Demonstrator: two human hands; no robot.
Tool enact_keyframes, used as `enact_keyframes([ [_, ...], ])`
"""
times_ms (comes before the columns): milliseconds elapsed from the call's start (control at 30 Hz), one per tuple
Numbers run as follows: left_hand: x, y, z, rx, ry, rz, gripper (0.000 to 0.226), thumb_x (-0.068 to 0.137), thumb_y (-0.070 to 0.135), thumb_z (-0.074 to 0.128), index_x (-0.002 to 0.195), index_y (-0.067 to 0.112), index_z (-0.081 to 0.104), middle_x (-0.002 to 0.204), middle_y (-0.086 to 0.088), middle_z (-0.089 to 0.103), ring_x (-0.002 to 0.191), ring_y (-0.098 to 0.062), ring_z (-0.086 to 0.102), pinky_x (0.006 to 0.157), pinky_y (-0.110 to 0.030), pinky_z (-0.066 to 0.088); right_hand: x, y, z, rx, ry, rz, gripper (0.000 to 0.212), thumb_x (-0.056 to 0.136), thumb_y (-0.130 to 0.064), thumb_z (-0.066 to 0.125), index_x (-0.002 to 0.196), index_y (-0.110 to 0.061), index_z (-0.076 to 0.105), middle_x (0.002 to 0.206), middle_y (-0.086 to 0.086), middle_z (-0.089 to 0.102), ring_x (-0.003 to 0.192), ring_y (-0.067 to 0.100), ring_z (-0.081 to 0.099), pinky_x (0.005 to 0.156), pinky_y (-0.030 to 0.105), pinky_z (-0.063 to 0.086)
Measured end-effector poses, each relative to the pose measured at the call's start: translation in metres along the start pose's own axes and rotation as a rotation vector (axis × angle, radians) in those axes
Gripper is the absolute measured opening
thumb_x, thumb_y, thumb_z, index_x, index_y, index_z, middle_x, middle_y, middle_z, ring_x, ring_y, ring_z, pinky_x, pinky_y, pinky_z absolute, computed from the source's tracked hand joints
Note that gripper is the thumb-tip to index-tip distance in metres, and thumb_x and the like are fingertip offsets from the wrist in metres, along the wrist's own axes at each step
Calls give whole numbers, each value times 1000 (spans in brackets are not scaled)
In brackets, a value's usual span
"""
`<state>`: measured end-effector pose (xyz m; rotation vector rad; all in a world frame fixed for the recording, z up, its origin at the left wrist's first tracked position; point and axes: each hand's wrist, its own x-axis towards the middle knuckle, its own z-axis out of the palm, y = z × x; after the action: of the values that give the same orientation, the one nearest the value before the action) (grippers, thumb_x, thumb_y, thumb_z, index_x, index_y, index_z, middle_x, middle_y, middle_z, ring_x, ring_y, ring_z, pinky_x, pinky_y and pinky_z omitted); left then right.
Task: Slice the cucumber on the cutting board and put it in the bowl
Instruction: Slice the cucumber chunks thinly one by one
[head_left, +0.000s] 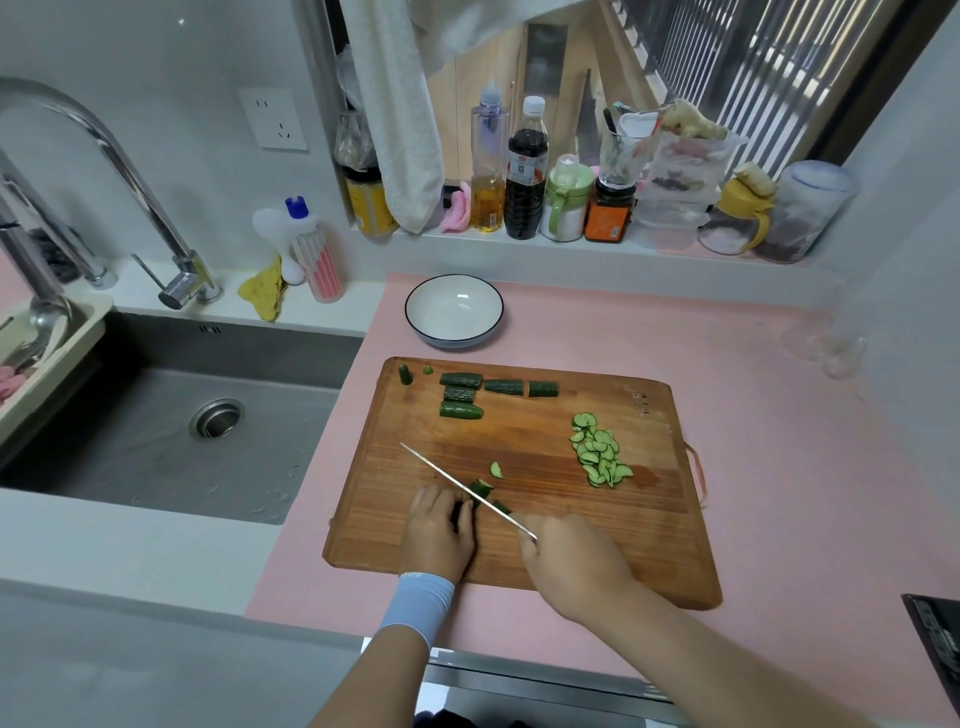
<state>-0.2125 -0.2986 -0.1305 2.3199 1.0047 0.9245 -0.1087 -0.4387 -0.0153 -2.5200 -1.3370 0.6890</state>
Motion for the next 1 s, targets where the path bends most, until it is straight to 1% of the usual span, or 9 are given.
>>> enact_keyframes([
  [100, -1, -1, 1, 4, -4, 0, 21, 71, -6, 75, 72, 9, 60, 75, -6, 58, 78, -18, 45, 75, -17, 33, -4, 1, -2, -18, 12, -22, 32, 101, -30, 40, 124, -36, 61, 99, 5, 71, 90, 30, 63, 66, 33, 39],
  [300, 0, -3, 3, 7, -20, -21, 19, 73, -3, 74, 72, 10, 60, 76, -4, 57, 79, -18, 46, 76, -17, 34, -1, 2, 1, -8, 12, -29, 27, 101, -28, 40, 113, -31, 64, 94, 4, 71, 83, 28, 61, 64, 31, 36],
  [367, 0, -4, 3, 3, -24, -23, 18, 74, -2, 74, 72, 9, 61, 77, -4, 58, 79, -17, 47, 77, -16, 34, 3, 1, 3, -8, -5, -15, 23, 100, -27, 40, 103, -29, 62, 90, 3, 69, 76, 26, 55, 65, 31, 36],
  [467, -1, -4, 3, -9, -33, -28, 18, 75, -1, 75, 74, 10, 61, 78, -3, 57, 80, -17, 48, 78, -16, 35, 8, -2, 3, 6, -36, 14, 19, 99, -25, 39, 83, -30, 47, 82, 3, 62, 74, 26, 50, 64, 31, 36],
  [533, 0, -4, 3, -7, -39, -31, 18, 77, 0, 74, 74, 10, 60, 78, -2, 56, 80, -17, 47, 78, -16, 34, 10, -2, 3, 14, -39, 25, 19, 98, -24, 40, 81, -31, 45, 83, 3, 65, 72, 27, 50, 62, 31, 37],
  [633, -1, -4, 3, -8, -51, -39, 18, 79, 1, 73, 75, 10, 58, 80, -2, 54, 81, -18, 47, 77, -17, 35, 11, -1, 5, 11, -34, 27, 21, 98, -24, 40, 78, -28, 44, 78, 1, 60, 70, 27, 51, 61, 31, 36],
  [800, -1, -2, 0, -10, -26, -25, 20, 76, -2, 75, 74, 10, 59, 77, -3, 55, 80, -16, 46, 76, -15, 34, 7, -3, 5, -3, -9, -4, 22, 100, -24, 39, 96, -26, 61, 91, 5, 69, 74, 27, 49, 63, 32, 36],
  [933, 0, 0, -2, -22, 2, -13, 22, 73, -5, 76, 71, 10, 60, 75, -3, 57, 79, -16, 46, 77, -13, 33, 3, -3, 4, 9, -2, -12, 28, 100, -27, 39, 115, -31, 63, 98, 3, 71, 89, 29, 62, 66, 32, 36],
  [1000, 0, 0, -2, -21, 4, -14, 21, 72, -6, 76, 72, 10, 61, 75, -3, 57, 79, -15, 46, 77, -13, 34, 1, -3, 2, 8, -2, -21, 31, 101, -28, 39, 121, -33, 62, 99, 3, 71, 92, 29, 63, 66, 31, 36],
])
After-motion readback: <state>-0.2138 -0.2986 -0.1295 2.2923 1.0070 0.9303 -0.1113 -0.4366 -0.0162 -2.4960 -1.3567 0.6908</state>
